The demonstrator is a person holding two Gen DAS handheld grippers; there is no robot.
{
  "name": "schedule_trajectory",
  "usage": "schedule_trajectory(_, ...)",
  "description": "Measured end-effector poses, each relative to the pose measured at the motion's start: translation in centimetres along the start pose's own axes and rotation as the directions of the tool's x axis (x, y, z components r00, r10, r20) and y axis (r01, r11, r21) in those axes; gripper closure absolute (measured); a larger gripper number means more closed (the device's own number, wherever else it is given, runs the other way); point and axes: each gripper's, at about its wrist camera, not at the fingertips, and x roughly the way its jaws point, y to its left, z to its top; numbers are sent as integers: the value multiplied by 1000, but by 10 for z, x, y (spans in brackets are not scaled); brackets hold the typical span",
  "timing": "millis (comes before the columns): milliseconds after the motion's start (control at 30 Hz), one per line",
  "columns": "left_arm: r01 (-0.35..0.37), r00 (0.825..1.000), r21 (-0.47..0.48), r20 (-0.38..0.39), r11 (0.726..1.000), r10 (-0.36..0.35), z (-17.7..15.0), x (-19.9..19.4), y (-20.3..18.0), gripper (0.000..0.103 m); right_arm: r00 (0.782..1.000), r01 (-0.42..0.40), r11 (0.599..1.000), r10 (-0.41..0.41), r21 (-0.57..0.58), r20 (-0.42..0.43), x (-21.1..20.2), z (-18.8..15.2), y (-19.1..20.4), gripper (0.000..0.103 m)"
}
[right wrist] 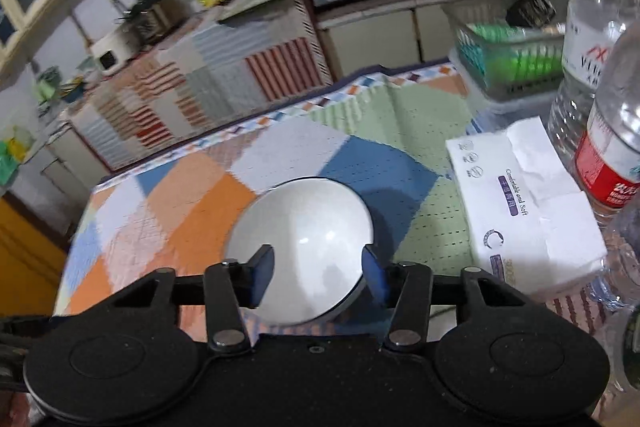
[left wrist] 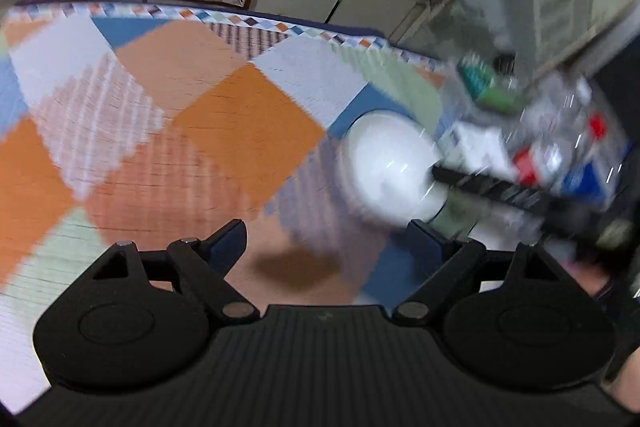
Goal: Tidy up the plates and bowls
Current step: 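Grasp the white bowl rim with both grippers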
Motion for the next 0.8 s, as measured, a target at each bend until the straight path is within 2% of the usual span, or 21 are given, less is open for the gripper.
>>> schedule_trajectory(100,4,1000,-46,-4,999,-4,4,27,-3,20,996,79,997,-79,-3,-45,22,5,-1,53)
schedule_trajectory(167,-21,999,-26,-26,999,20,7,43,-8,33,990,130,991,-132,-38,-54,29,3,1,54)
schedule_trajectory(233,-46,998,13,-45,999,47,8,63,-13,40,987,141,989,-144,-44,-70,33,1,1,57)
schedule_trajectory(267,-59,997,23,-50,998,60,8,68,-13,42,987,142,989,-144,-44,-69,34,0,1,63)
schedule_trajectory(333,-48,997,25,-61,999,49,10,81,-13,46,987,144,988,-147,-55,-66,35,-1,1,84)
schedule_trajectory(367,-45,996,14,-73,999,46,12,87,-13,53,985,153,986,-157,-63,-65,36,-1,1,88)
schedule_trajectory(400,-36,995,9,-96,999,37,14,93,-14,58,986,153,986,-158,-71,-57,35,-2,1,89)
schedule_trajectory(433,-16,993,5,-118,1000,16,17,97,-14,75,987,148,986,-153,-81,-54,35,-1,1,89)
schedule_trajectory(467,3,991,-1,-137,1000,-3,19,98,-13,85,988,141,985,-147,-103,-51,34,-1,3,90)
schedule_trajectory(533,-13,985,0,-172,1000,12,21,97,-11,87,991,120,986,-125,-114,-42,27,1,6,90)
schedule_trajectory(633,-2,984,20,-179,1000,6,17,82,-6,87,994,80,994,-85,-79,-65,19,4,10,90)
schedule_trajectory(800,-53,981,126,-181,991,75,5,41,-7,87,994,22,997,-29,-75,-101,5,-7,30,90)
